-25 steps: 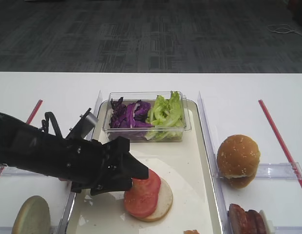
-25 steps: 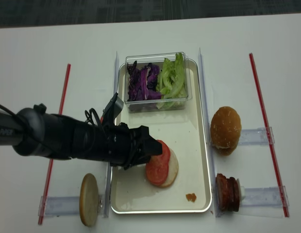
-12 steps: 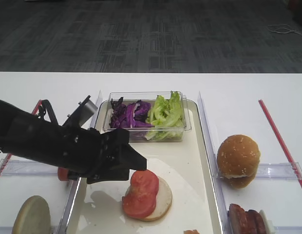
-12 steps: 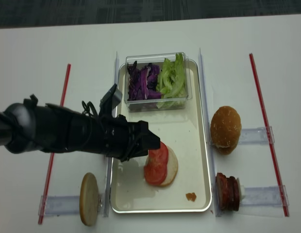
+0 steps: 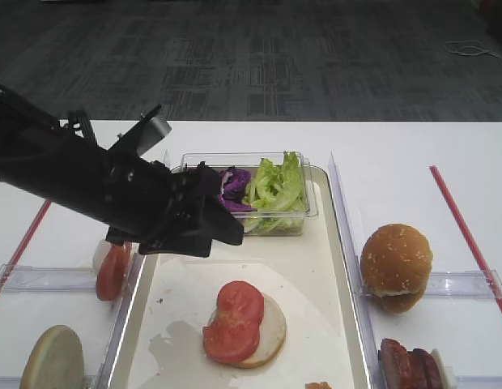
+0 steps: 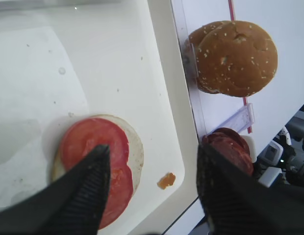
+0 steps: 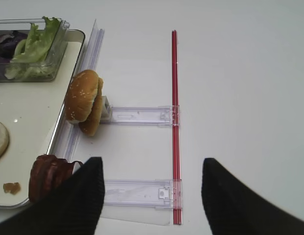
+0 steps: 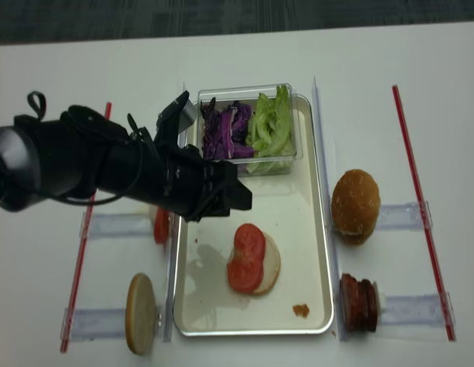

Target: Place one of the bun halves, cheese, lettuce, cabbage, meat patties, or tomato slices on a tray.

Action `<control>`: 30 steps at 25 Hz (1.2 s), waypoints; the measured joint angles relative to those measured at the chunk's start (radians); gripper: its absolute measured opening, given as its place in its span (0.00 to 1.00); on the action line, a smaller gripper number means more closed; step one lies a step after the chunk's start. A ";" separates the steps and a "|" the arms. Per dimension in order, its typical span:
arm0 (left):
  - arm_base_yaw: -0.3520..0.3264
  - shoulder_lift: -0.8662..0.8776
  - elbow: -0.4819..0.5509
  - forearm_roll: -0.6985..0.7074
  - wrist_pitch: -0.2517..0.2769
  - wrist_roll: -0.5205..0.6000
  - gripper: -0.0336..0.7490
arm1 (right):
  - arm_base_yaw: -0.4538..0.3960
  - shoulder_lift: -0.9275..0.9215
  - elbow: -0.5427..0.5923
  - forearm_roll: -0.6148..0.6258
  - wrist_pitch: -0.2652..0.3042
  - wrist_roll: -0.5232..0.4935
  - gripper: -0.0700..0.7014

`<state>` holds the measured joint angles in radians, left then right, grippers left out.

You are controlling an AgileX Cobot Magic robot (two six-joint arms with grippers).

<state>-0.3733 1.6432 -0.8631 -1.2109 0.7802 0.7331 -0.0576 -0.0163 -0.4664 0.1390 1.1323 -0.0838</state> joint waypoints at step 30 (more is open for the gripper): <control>0.094 -0.008 -0.310 0.829 0.274 -0.573 0.52 | 0.000 0.000 0.000 0.000 0.000 0.000 0.68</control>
<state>-0.2797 1.6350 -1.1733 -0.3823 1.0544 0.1603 -0.0576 -0.0163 -0.4664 0.1390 1.1323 -0.0838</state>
